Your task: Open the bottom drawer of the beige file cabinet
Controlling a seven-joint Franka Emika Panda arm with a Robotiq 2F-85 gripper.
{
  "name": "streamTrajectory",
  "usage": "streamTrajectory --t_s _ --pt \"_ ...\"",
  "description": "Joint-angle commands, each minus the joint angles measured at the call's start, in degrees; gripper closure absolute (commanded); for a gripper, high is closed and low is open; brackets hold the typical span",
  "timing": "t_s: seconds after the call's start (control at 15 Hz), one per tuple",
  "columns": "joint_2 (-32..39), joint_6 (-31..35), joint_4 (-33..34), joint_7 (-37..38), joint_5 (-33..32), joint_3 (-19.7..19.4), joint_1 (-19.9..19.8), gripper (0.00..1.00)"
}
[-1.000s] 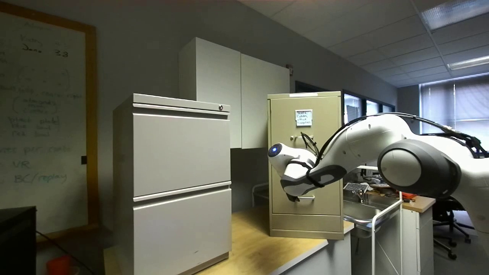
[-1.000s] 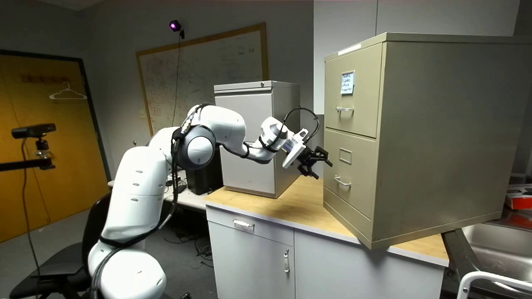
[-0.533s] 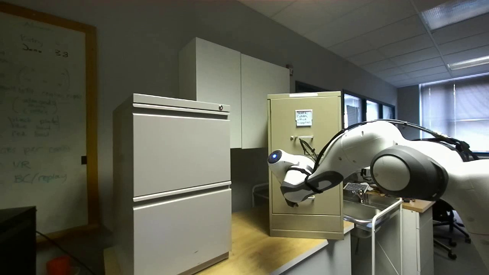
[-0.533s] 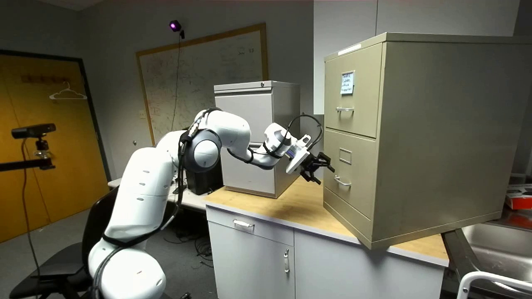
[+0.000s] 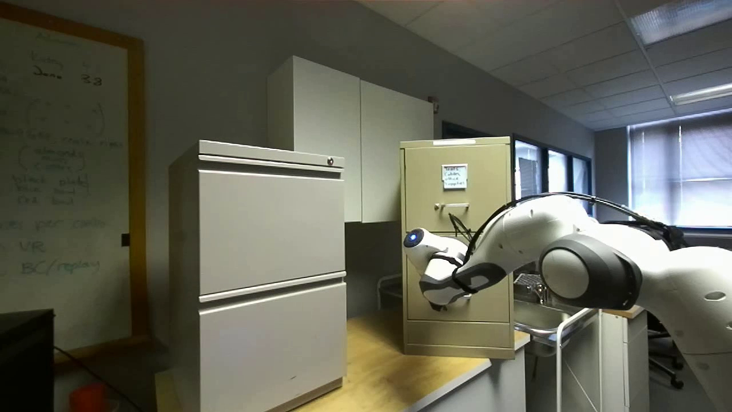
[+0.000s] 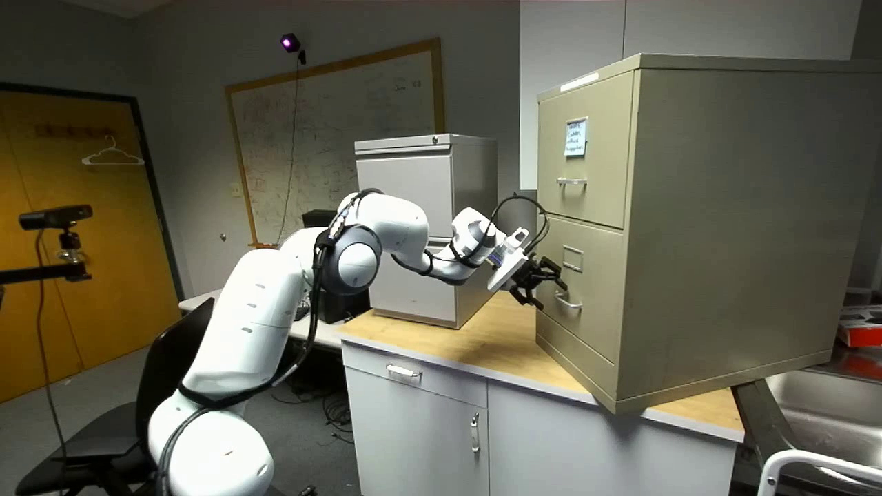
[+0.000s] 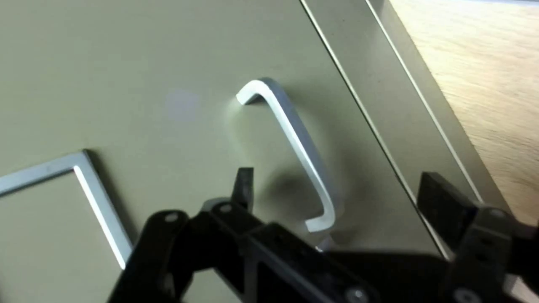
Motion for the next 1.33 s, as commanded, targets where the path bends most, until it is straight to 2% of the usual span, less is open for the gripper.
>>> streamTrajectory --t_s 0.0,0.8,0.87,1.27 --pt "3.86 -0.50 5.73 -4.63 3.74 -0.24 -0.37 0.00" --pt "9.26 -3.80 10.52 -10.82 14.25 -0.55 -0.34 0.00" --pt "9.67 -4.72 11.27 -11.93 15.65 -0.40 -0.56 0.19" --pt "10.26 -12.11 16.76 -19.03 21.77 -0.86 -1.52 0.60"
